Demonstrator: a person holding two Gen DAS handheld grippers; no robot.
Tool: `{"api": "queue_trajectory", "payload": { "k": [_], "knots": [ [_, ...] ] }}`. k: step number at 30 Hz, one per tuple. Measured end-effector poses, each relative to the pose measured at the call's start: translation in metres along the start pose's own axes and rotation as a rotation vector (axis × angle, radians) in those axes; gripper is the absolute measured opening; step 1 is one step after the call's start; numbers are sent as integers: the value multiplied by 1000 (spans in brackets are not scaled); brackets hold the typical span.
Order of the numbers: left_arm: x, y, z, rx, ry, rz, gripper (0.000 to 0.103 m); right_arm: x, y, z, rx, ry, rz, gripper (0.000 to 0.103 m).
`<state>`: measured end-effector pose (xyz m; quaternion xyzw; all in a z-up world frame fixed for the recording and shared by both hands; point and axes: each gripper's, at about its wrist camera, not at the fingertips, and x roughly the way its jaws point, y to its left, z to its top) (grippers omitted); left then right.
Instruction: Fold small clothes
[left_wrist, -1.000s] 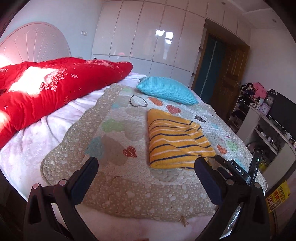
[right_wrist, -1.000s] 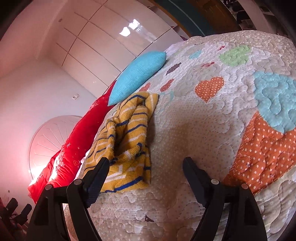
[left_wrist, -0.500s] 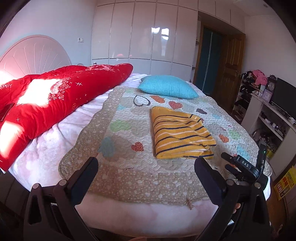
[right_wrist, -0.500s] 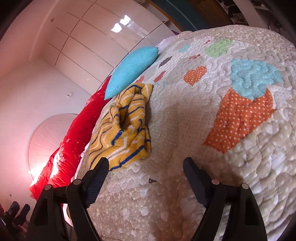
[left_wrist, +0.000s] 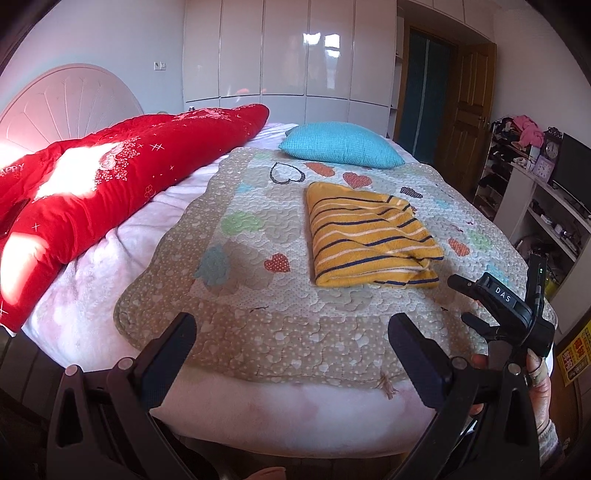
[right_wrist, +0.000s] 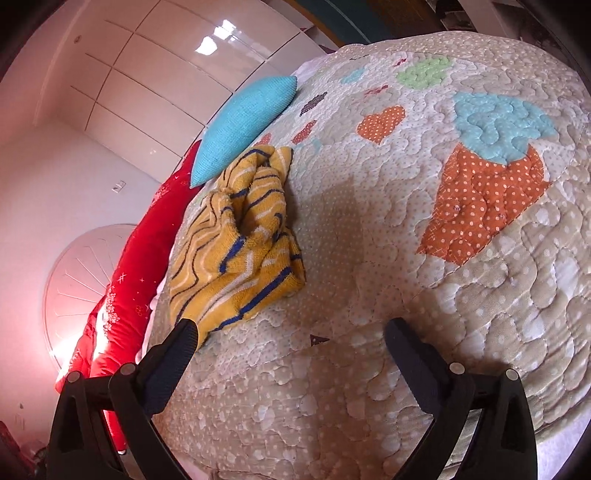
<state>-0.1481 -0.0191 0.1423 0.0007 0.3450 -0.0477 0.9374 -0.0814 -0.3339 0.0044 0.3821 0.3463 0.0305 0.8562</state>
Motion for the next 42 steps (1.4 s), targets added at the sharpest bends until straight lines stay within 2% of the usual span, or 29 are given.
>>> {"api": "queue_trajectory", "payload": {
  "k": [4, 12, 17, 25, 32, 42],
  "knots": [
    [5, -3, -3, 10, 19, 10, 103, -2, 2, -6, -13, -26, -5, 102],
    [10, -10, -9, 34, 36, 32, 103, 0, 8, -9, -89, 15, -29, 102],
    [9, -12, -10, 46, 33, 46, 103, -10, 27, -15, -153, 15, -141, 103],
    [9, -12, -12, 44, 30, 41, 103, -42, 68, -27, -351, -116, -301, 103],
    [13, -10, -15, 35, 44, 40, 103, -48, 90, -39, -484, -156, -365, 103],
    [26, -2, -22, 9, 89, 33, 103, -38, 94, -49, -536, -127, -398, 103]
  ]
}}
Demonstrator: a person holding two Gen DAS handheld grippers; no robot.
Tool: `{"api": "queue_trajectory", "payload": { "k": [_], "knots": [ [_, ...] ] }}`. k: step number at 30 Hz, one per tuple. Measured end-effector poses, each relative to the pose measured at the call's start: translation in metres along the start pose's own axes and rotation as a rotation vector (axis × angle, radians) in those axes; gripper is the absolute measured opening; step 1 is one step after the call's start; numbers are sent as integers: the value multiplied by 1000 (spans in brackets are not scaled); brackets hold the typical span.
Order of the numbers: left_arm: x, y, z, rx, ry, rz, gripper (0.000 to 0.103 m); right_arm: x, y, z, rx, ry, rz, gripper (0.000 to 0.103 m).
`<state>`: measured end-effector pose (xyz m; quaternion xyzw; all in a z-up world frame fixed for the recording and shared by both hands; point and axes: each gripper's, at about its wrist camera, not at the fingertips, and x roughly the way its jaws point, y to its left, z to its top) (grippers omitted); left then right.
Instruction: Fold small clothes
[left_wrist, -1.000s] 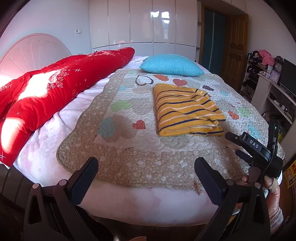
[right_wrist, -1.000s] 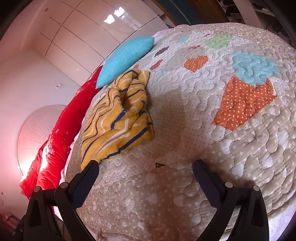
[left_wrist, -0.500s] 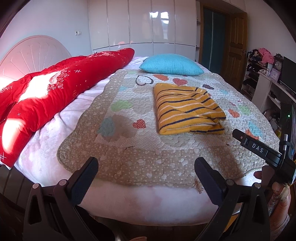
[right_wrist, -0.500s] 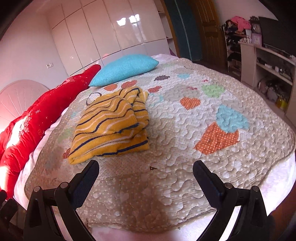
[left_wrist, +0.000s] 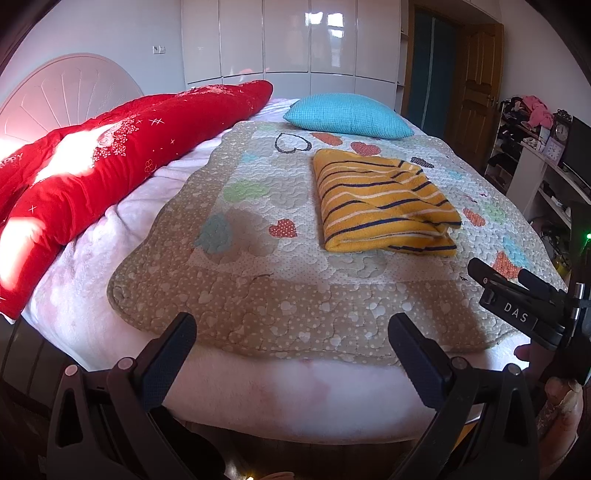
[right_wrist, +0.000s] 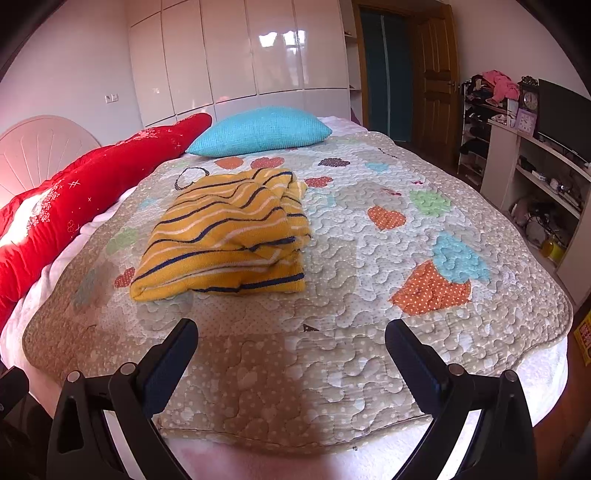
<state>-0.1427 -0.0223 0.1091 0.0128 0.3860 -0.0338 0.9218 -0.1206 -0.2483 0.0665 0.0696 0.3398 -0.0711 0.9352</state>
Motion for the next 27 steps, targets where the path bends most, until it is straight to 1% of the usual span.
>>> {"api": "queue_trajectory", "payload": {
  "k": [4, 11, 17, 27],
  "knots": [
    [5, 2, -2, -7, 16, 0, 103, 6, -1, -3, -1, 18, -2, 103],
    [21, 8, -8, -17, 62, -4, 103, 24, -6, -13, 14, 75, -12, 103],
    [36, 8, -13, -17, 105, -8, 103, 32, -7, -19, 15, 88, -17, 103],
    [50, 8, -18, -4, 143, -9, 103, 43, -6, -26, 4, 114, -15, 103]
  ]
}}
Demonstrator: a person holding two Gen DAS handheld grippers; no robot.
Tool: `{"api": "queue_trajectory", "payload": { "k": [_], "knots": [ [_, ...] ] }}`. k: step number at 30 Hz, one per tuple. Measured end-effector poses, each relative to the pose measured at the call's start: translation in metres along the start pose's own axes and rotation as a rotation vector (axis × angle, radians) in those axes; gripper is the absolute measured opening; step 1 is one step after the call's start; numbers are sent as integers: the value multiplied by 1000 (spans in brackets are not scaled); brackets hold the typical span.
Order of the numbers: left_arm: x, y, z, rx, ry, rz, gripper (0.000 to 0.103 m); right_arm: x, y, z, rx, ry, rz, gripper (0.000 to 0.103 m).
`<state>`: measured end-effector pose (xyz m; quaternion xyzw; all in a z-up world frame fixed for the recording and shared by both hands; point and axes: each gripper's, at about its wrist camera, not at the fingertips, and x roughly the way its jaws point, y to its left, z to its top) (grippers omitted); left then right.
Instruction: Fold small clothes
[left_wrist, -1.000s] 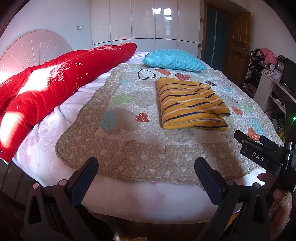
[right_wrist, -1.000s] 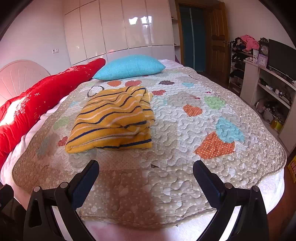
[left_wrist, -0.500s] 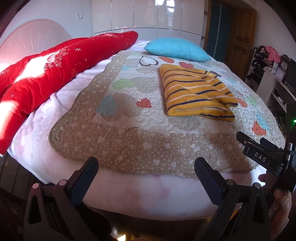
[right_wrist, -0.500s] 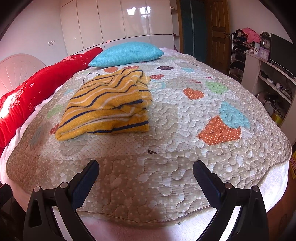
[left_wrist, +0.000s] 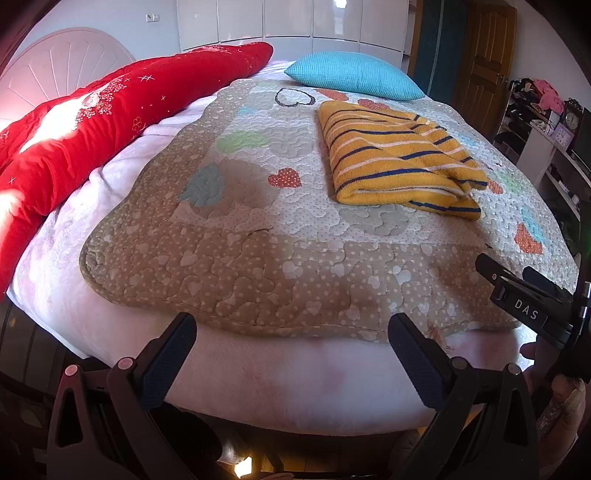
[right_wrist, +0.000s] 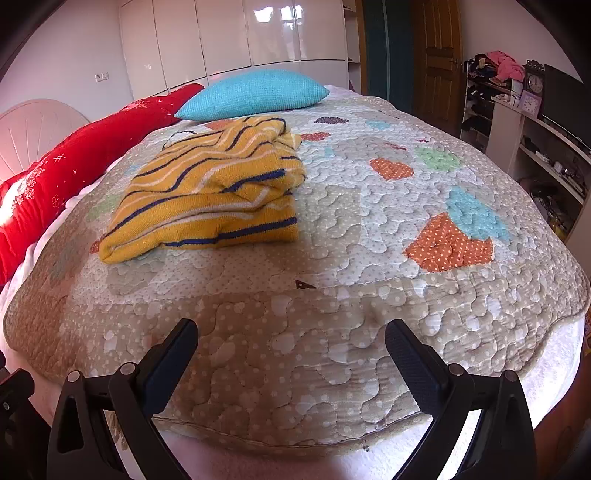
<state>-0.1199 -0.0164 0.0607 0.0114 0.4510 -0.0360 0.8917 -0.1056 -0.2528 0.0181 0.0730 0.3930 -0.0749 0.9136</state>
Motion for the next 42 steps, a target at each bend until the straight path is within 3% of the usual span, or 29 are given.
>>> {"api": "queue_trajectory", "payload": {
  "k": [10, 25, 42],
  "knots": [
    [8, -1, -3, 10, 17, 1, 103, 2, 4, -6, -28, 4, -19, 103],
    [20, 0, -6, 3, 28, 12, 103, -11, 30, -5, -172, -32, -146, 102],
    [24, -13, -10, 41, 38, 18, 103, -13, 21, -9, -158, -19, -172, 102]
  ]
}}
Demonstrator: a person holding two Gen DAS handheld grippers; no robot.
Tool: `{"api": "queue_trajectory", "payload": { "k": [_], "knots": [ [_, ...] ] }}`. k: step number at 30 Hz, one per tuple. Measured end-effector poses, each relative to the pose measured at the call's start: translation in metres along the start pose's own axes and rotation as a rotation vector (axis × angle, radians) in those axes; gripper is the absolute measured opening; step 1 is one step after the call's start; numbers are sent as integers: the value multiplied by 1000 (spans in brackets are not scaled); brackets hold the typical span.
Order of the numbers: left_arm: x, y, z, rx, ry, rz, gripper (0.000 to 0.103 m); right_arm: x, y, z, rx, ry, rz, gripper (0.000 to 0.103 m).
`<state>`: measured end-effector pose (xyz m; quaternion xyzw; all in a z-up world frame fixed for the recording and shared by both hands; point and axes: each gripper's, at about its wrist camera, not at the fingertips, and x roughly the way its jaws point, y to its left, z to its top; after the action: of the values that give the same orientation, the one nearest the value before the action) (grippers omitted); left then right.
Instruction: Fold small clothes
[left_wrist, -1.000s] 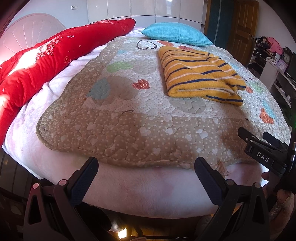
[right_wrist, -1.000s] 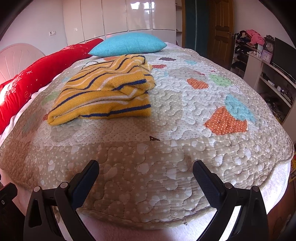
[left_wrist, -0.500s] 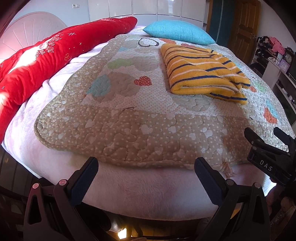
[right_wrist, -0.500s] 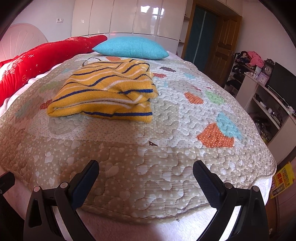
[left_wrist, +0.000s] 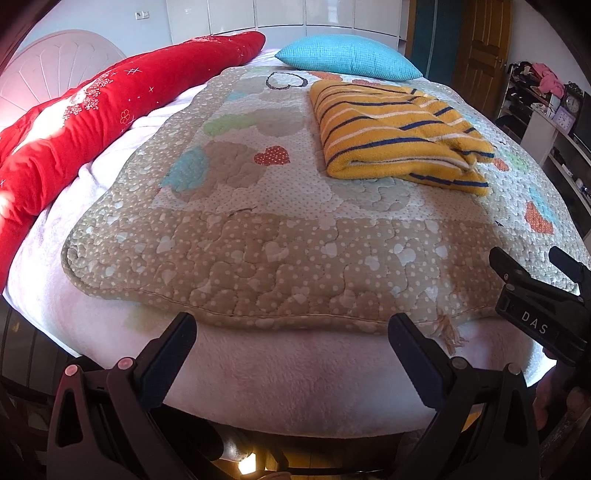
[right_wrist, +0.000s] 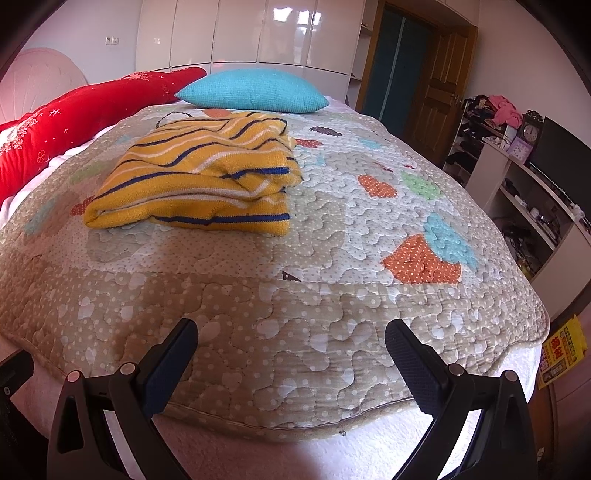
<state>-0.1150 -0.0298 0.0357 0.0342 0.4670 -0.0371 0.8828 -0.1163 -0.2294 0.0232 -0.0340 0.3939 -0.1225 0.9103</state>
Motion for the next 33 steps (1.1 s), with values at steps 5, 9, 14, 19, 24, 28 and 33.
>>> {"api": "queue_trajectory", "payload": {
  "k": [5, 9, 14, 19, 24, 28, 33],
  "knots": [
    [3, 0, -1, -6, 11, 2, 103, 3, 2, -2, -13, 14, -14, 102],
    [4, 0, -1, -7, 14, 3, 103, 5, 2, -3, -13, 23, -11, 102],
    [5, -1, -1, 0, 16, 4, 103, 6, 2, -3, -12, 27, -11, 102],
    [6, -2, -1, 2, 18, 3, 103, 6, 3, -3, -14, 29, -14, 102],
    [7, -2, -1, -1, 22, 3, 103, 7, 3, -4, -14, 32, -15, 102],
    [8, -2, 0, -1, 25, 1, 103, 8, 3, -4, -17, 36, -15, 102],
    [9, -3, 0, 4, 25, 0, 103, 10, 3, -4, -15, 42, -11, 102]
  ]
}}
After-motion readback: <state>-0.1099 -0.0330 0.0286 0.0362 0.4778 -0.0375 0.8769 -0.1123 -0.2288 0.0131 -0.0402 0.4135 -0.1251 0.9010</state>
